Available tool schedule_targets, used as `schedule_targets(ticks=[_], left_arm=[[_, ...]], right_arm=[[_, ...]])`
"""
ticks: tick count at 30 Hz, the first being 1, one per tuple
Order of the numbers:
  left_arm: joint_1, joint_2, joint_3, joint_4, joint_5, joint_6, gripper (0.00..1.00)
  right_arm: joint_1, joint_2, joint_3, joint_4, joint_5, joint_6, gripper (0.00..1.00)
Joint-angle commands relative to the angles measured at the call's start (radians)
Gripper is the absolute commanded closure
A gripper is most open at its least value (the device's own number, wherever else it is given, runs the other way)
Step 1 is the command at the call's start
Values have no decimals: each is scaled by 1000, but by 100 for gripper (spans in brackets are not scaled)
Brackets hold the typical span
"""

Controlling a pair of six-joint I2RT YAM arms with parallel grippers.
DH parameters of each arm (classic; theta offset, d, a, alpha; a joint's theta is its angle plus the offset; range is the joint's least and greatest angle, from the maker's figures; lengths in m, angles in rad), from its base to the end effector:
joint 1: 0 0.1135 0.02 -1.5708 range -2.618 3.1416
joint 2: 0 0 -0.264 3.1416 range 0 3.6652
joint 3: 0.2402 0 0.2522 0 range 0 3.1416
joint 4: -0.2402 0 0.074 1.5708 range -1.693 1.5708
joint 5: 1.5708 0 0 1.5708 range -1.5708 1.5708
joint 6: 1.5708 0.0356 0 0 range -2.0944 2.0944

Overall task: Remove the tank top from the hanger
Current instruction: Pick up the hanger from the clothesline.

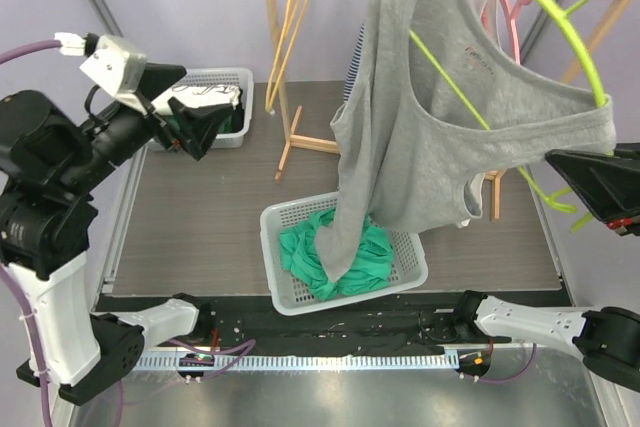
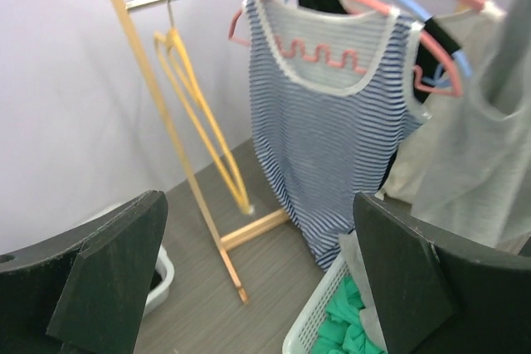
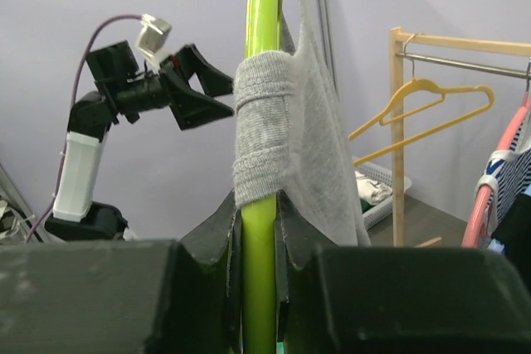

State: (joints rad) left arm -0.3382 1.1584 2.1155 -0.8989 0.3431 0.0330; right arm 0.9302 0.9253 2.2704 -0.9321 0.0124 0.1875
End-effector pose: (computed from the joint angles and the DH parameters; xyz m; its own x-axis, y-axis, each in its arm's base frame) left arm 0.1031 -0.0490 0.5964 0.0756 0.0063 -0.9971 0.6271 0.7772 0.0525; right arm -0.0248 -0.0340 0.6205 0.0875 0.4292 -0.8989 -0.8257 0.5361 0.1756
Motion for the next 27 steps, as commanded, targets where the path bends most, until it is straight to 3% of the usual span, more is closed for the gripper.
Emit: schedule_targets(ticks=[1,4,14,22,27], left_arm=[[4,7,83,6,137,-12,0],[5,-3,118,28,259,-5,0],[5,1,153,-27,581,44,0],[4,3,-40,-161,662,241,1],[5,23,-45,-167,701,239,0]], right_arm=[[9,59,-9,-34,-115,-5,99],[6,81,-73,-108,-235,-25,99],[6,69,-232,-178,-255,-89,99],[6,95,-239,-217,-318,-126,99],[6,98,-267,-217,-345,-144,99]])
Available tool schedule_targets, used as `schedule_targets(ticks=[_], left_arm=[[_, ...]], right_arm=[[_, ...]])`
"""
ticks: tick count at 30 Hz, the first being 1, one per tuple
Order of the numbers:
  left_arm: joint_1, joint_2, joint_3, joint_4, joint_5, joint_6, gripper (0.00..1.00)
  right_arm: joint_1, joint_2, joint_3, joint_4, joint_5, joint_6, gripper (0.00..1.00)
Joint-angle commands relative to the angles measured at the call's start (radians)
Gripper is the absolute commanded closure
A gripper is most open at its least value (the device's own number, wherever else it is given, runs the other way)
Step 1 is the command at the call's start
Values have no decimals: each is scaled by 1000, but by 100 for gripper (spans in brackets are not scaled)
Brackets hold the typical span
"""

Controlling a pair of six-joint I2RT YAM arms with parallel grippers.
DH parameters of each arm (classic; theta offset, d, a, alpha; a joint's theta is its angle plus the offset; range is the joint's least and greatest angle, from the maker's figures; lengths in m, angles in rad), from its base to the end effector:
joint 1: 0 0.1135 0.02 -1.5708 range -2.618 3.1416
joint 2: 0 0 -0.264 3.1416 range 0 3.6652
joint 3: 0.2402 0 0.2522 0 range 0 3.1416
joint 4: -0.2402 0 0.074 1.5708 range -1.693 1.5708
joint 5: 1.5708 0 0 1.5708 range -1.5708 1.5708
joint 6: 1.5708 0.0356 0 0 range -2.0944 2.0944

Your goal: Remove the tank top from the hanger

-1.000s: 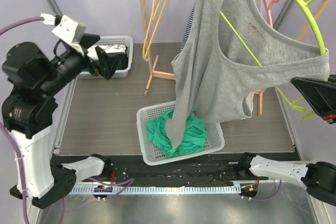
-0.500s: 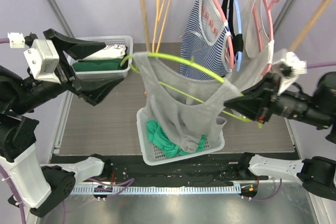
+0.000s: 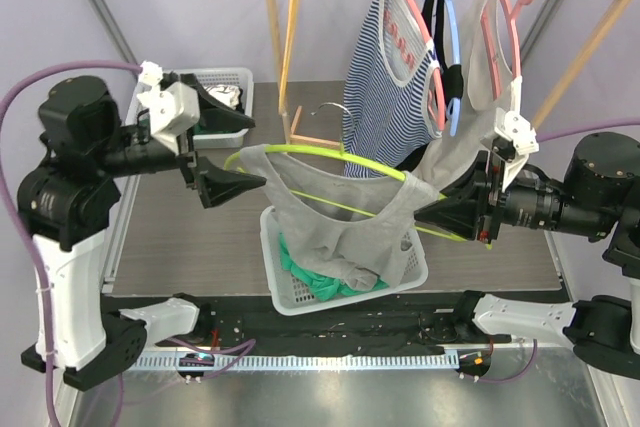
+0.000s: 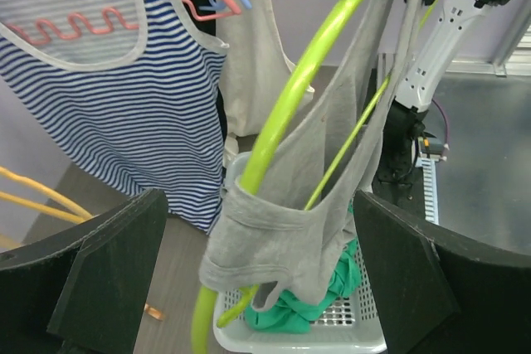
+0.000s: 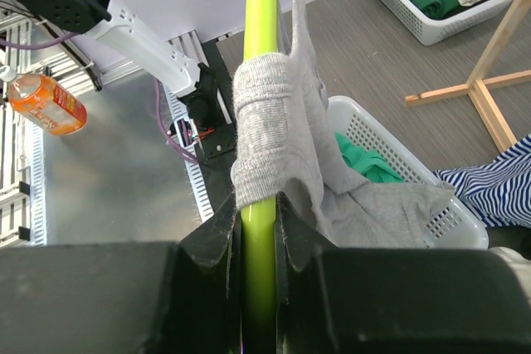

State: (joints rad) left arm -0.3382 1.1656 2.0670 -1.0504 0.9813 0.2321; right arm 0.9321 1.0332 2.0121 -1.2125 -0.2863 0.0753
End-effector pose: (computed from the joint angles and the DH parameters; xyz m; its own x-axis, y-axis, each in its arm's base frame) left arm 0.0974 -0.0656 0.5715 0.0845 0.1058 -0.9908 0.9664 0.2336 0.1074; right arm 0.0378 0.0677 0.5520 -0.2079 -0.1589 -0.9652 -0.9209 0.3643 0.1384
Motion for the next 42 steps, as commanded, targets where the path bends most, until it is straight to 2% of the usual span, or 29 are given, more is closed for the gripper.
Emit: schedule_targets(ticks=[1,6,10,14,23,29,32,33,35,36,42], left_arm=[[5,22,7,-2,71,23,0],[5,60,16,27,108,-34,2],[4,77,10,17,200,-99,9],[2,75,-14,13,273,-145,11],[-8,68,-67,12,241,-139,12],[-31,46,-122,-11,181,-100,17],[-38,34,-117,-13,175,-96,31],[-38,31,-114,-13,172,-91,51],[-36,26,-102,-10,157,-88,66],[-38,26,-96,-7,151,-88,70],[-36,20,-74,15,146,-102,69]], right_arm=[[4,-9,-13,64,-51,-37,99],[4,13,-26,70,-65,-68,99],[4,27,-13,86,-51,-101,99],[4,48,16,91,-56,-112,99],[4,65,31,103,-82,-120,99],[4,62,60,117,-83,-124,99],[4,65,53,125,-77,-126,99],[4,65,50,128,-74,-124,99],[4,68,37,130,-71,-124,99],[4,67,30,134,-65,-123,99],[4,51,-33,166,-57,-108,99]])
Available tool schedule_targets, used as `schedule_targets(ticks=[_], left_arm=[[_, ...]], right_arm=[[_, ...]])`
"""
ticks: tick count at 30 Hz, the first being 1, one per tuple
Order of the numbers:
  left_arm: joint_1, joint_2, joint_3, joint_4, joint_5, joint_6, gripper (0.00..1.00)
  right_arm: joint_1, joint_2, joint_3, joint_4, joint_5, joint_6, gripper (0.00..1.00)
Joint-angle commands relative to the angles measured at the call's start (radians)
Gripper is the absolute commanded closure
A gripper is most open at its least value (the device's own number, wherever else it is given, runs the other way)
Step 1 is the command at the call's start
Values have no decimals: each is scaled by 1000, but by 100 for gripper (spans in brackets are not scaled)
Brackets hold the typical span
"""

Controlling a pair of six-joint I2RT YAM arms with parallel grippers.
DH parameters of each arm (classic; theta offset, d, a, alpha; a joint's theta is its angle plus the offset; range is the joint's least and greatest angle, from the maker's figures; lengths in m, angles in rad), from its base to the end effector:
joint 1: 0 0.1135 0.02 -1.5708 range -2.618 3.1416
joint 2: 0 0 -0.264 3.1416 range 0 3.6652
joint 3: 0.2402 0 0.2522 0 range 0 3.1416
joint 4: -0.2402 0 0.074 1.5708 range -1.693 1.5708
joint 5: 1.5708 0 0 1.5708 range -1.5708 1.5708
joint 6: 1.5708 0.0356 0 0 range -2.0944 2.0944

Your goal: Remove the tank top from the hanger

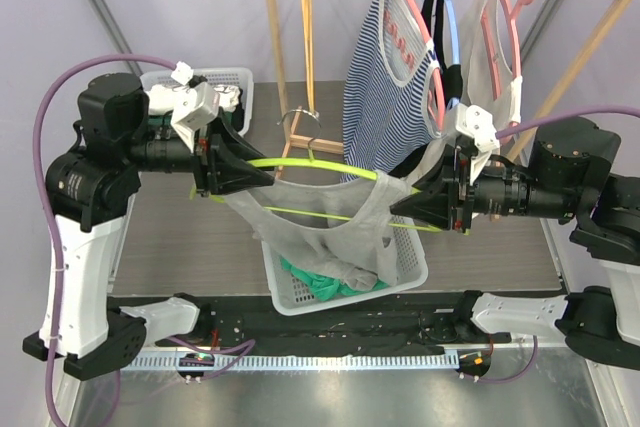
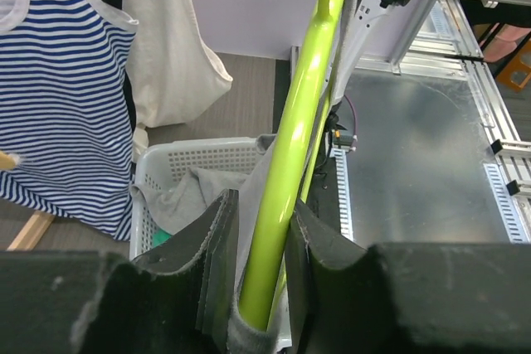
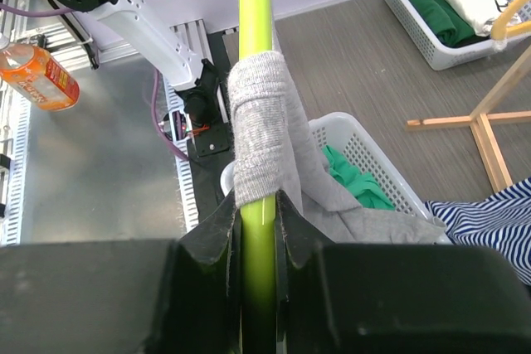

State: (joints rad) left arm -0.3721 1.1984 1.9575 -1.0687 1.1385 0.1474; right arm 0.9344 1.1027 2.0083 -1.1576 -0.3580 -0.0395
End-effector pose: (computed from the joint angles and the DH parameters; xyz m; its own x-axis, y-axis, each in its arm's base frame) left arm 0.1234 -0.0828 0.5444 -0.1400 0.1207 -0.9828 0.9893 0.0588 -0.1338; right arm 0.0546 0.0949 0.5521 -0.1104 -0.2116 -0.9711 -0.9600 0.2756 0.0491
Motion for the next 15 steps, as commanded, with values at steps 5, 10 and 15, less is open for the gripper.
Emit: schedule_targets(ticks=[5,10,15], left_arm=[[-4,-19,32,56,-26,-26,100],[-4,-23,-6,107,-158,-9,100],[-4,-16,-25,180,-324,-3,100]], right_arm=[[1,-52,-109,160,114,20,88],[1,-113,-222,272,352,38,47],[3,-173,-295,340,557,82,35]])
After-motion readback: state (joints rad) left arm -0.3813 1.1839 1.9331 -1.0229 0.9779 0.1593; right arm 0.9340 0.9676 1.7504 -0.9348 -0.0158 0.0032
